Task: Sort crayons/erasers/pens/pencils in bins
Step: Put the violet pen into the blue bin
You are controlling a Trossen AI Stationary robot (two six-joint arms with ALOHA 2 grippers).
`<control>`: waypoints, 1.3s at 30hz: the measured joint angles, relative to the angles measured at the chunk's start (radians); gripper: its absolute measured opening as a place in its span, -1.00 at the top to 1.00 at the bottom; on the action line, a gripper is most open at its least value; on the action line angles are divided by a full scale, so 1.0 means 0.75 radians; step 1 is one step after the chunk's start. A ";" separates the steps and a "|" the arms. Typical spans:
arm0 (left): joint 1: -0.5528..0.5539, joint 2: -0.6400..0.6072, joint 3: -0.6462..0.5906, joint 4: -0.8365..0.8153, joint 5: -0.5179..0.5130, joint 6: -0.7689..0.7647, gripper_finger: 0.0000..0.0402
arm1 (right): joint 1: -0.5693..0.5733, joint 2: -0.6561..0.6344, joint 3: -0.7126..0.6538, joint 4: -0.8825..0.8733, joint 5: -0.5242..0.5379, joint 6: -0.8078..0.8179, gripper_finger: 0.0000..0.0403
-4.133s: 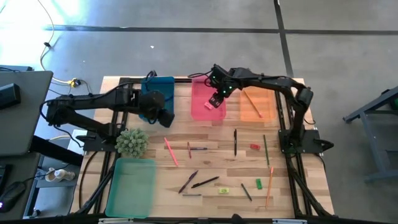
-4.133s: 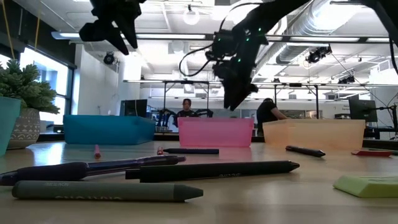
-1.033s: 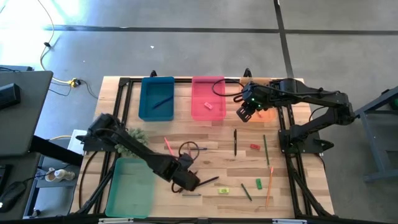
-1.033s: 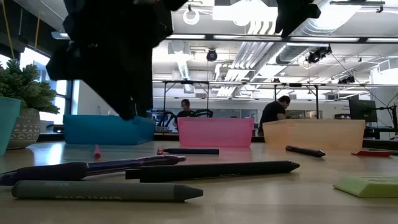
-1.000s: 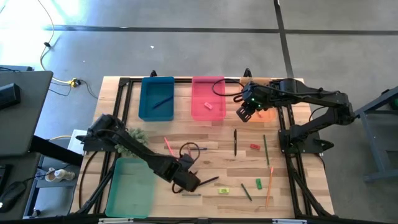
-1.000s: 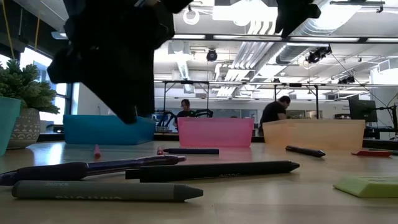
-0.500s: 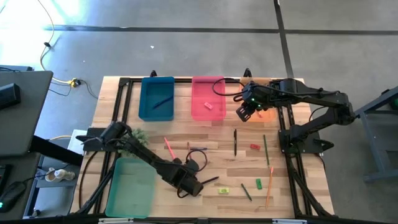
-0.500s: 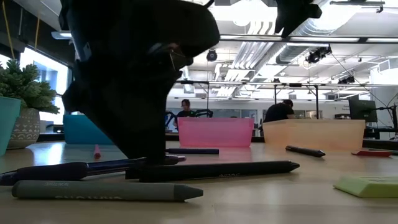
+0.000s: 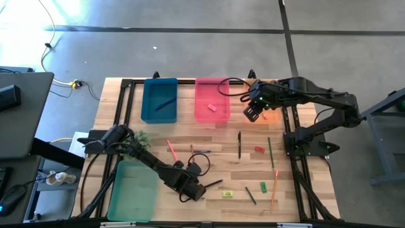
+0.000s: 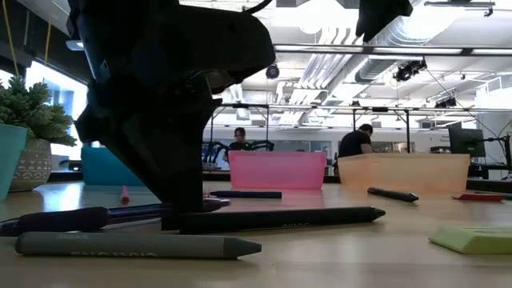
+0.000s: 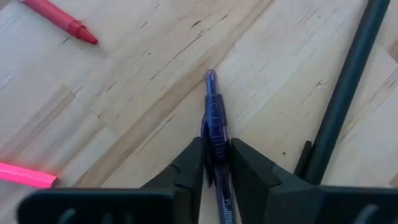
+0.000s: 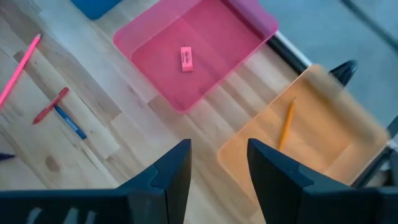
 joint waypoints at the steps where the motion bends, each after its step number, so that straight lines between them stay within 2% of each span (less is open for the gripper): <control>1: -0.003 0.000 -0.001 0.001 -0.007 -0.011 0.79 | -0.007 0.000 0.020 -0.013 0.002 -0.015 0.26; 5: -0.003 -0.001 -0.002 0.009 0.008 -0.042 0.89 | -0.040 -0.001 0.078 -0.081 0.003 -0.105 0.26; 15: 0.018 -0.042 -0.011 0.047 0.100 -0.125 0.88 | -0.048 -0.006 0.090 -0.234 -0.042 -0.404 0.26; 20: 0.044 -0.069 -0.013 0.050 0.150 -0.127 0.88 | -0.028 -0.126 -0.020 -0.236 -0.062 -0.536 0.26; 30: 0.128 -0.158 -0.013 0.122 0.259 -0.046 0.90 | 0.037 -0.472 -0.326 -0.079 -0.175 -0.375 0.26; 39: 0.138 -0.291 -0.011 0.102 0.255 -0.036 0.90 | 0.086 -0.562 -0.490 -0.066 -0.189 -0.273 0.26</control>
